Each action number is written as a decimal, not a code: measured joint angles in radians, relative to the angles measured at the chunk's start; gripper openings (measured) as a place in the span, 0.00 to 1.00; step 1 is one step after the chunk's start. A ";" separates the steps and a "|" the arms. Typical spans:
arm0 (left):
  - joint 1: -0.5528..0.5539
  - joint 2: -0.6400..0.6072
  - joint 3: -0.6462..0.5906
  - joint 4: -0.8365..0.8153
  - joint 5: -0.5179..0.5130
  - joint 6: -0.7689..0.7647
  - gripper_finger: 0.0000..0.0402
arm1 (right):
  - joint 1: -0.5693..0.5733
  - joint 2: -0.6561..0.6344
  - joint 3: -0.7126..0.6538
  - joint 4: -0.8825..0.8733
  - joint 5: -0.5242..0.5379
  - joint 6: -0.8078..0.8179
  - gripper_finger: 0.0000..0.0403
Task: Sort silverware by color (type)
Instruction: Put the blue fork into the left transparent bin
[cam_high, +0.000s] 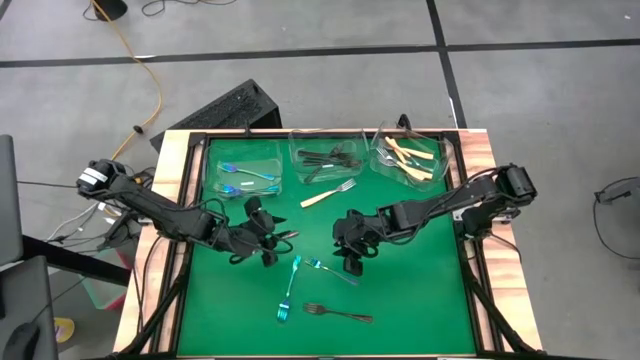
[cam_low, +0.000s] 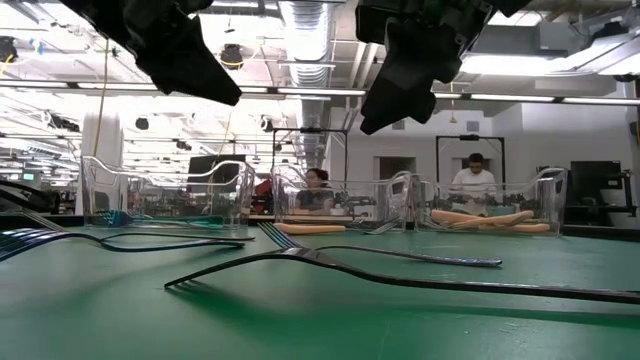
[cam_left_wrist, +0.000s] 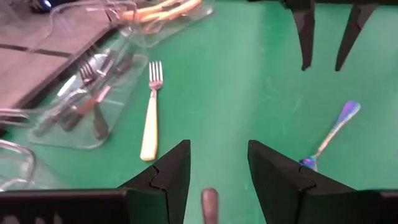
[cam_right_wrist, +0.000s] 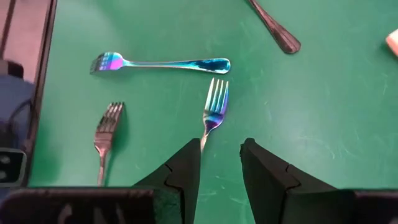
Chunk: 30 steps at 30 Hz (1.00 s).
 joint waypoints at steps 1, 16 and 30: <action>0.001 0.000 0.000 0.006 -0.001 0.006 0.36 | 0.000 0.000 0.000 0.000 -0.001 0.024 0.34; 0.003 0.000 0.000 0.015 0.085 -0.048 0.36 | 0.039 0.012 0.000 0.065 0.098 0.049 0.47; 0.003 0.000 0.000 0.032 0.060 -0.061 0.36 | 0.138 0.153 -0.001 0.183 0.284 0.059 0.44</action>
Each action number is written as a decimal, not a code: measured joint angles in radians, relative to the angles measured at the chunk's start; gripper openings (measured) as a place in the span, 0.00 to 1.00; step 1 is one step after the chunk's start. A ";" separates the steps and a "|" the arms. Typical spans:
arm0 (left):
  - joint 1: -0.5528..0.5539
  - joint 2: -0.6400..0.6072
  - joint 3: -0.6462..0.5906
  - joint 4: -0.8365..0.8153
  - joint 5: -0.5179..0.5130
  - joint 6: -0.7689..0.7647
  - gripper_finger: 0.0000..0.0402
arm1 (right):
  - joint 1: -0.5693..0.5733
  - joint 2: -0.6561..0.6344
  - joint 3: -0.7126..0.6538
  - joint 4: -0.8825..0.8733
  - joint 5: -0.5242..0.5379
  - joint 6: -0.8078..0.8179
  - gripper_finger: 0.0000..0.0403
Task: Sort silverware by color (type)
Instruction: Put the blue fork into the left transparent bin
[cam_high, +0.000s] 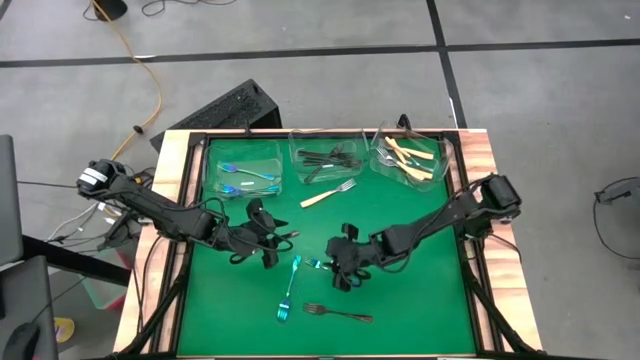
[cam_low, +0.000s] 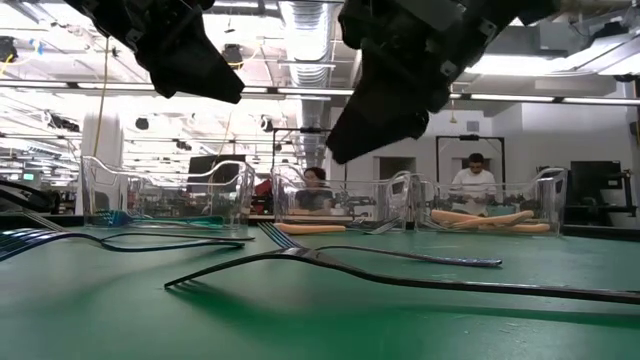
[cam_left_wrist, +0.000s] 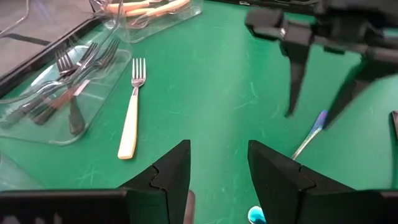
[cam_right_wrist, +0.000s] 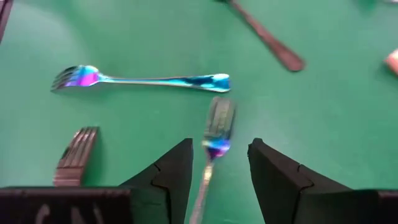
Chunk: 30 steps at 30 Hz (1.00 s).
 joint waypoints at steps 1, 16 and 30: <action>0.000 0.000 0.000 0.001 0.001 0.000 0.36 | 0.007 0.010 0.001 0.008 -0.001 0.004 0.44; 0.000 0.000 0.000 0.002 0.009 -0.014 0.36 | 0.033 0.082 -0.001 0.044 0.071 0.080 0.47; 0.000 0.001 0.000 0.002 0.018 -0.042 0.36 | 0.055 0.253 0.036 0.106 0.093 0.167 0.48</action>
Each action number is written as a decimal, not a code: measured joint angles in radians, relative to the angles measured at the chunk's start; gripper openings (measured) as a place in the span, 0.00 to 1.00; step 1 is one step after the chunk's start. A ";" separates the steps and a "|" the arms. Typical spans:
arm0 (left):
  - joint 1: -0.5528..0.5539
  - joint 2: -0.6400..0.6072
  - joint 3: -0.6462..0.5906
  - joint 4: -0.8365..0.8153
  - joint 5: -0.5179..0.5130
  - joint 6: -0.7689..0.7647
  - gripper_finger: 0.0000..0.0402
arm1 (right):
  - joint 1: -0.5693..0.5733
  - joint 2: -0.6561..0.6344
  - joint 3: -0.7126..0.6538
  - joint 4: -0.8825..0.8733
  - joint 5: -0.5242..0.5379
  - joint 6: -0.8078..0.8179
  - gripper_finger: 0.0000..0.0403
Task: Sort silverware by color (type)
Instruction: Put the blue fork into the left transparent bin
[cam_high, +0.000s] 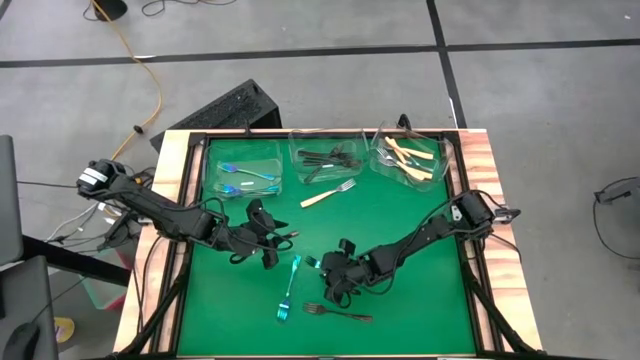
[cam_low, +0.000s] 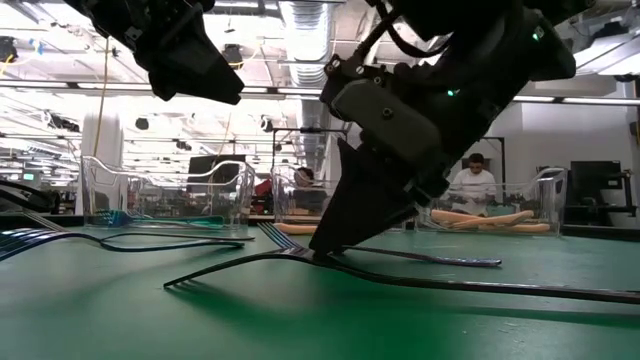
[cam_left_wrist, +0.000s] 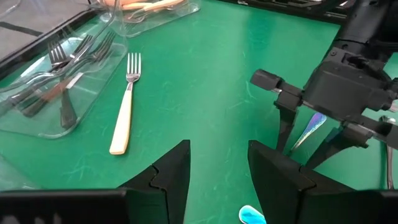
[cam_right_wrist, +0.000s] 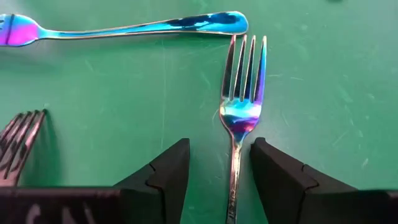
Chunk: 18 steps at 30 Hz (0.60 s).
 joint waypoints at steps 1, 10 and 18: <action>0.000 0.000 0.000 0.000 0.000 -0.001 0.36 | 0.001 0.001 0.000 0.001 0.001 0.003 0.47; 0.000 0.000 0.000 -0.003 0.003 -0.042 0.36 | 0.003 0.000 0.001 -0.073 0.000 0.105 0.35; 0.000 0.000 0.000 -0.003 0.007 -0.042 0.36 | 0.003 0.001 0.000 -0.101 0.000 0.157 0.15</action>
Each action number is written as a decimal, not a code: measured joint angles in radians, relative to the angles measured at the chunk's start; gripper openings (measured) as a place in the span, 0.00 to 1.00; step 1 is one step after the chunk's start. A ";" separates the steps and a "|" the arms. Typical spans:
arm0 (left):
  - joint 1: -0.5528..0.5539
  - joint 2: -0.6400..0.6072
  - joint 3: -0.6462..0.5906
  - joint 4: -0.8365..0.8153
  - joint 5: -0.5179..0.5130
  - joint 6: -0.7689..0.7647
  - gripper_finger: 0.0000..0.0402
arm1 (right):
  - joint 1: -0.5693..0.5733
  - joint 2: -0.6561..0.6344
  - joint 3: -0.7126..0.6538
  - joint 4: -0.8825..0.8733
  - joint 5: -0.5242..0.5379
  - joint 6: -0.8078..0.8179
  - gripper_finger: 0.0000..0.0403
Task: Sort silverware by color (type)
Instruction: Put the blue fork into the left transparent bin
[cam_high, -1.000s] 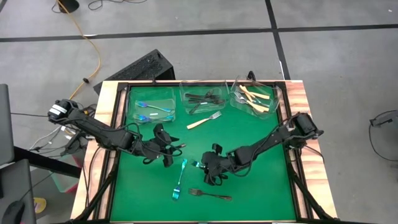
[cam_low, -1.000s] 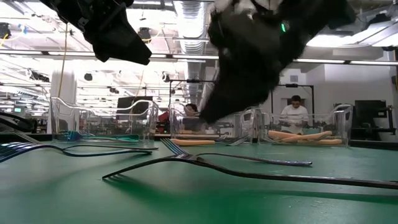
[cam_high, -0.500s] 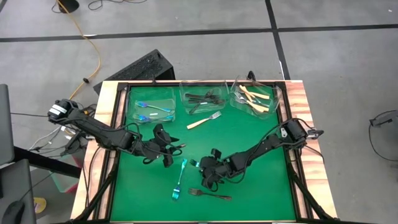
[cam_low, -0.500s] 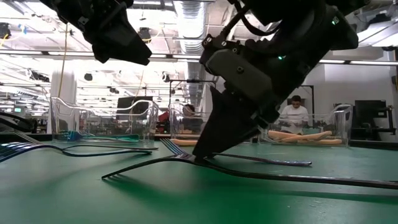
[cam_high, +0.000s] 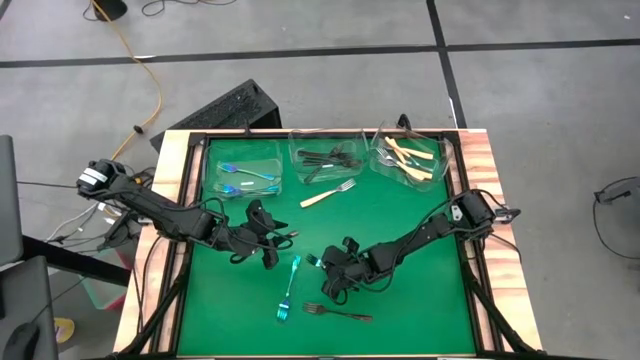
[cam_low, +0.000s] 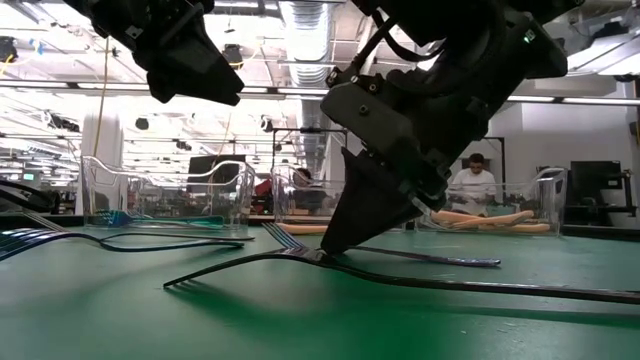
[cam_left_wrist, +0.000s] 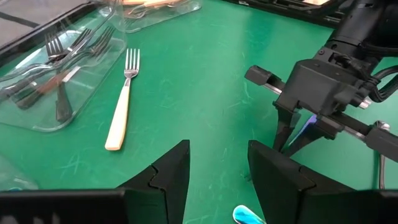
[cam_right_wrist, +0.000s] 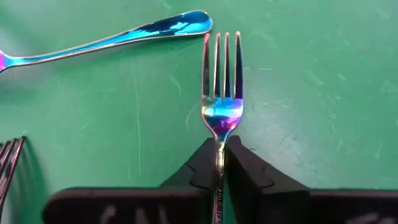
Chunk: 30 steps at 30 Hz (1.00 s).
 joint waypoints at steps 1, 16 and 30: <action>0.000 0.000 0.000 0.000 0.000 0.000 0.36 | 0.000 0.000 0.000 -0.001 0.000 0.002 0.12; -0.014 0.000 0.000 0.095 0.000 0.052 0.36 | -0.015 -0.059 -0.008 -0.035 -0.020 -0.011 0.05; -0.042 -0.199 0.000 0.162 0.059 0.130 0.36 | -0.173 -0.214 -0.004 0.125 0.011 -0.263 0.05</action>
